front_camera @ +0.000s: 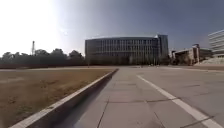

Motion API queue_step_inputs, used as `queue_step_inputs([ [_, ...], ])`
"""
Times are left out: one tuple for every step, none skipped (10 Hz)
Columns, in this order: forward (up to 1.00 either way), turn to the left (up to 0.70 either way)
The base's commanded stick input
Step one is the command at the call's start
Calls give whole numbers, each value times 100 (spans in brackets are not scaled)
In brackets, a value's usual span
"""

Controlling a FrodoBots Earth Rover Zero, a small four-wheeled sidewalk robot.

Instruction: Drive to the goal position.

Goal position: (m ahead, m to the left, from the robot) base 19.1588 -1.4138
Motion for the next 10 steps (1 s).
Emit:
queue_step_inputs([
  [5, 0],
  [4, 0],
  [5, 0],
  [5, 0],
  [5, 0],
  [5, 0],
  [5, 0],
  [5, 0],
  [4, 0],
  [4, 0],
])
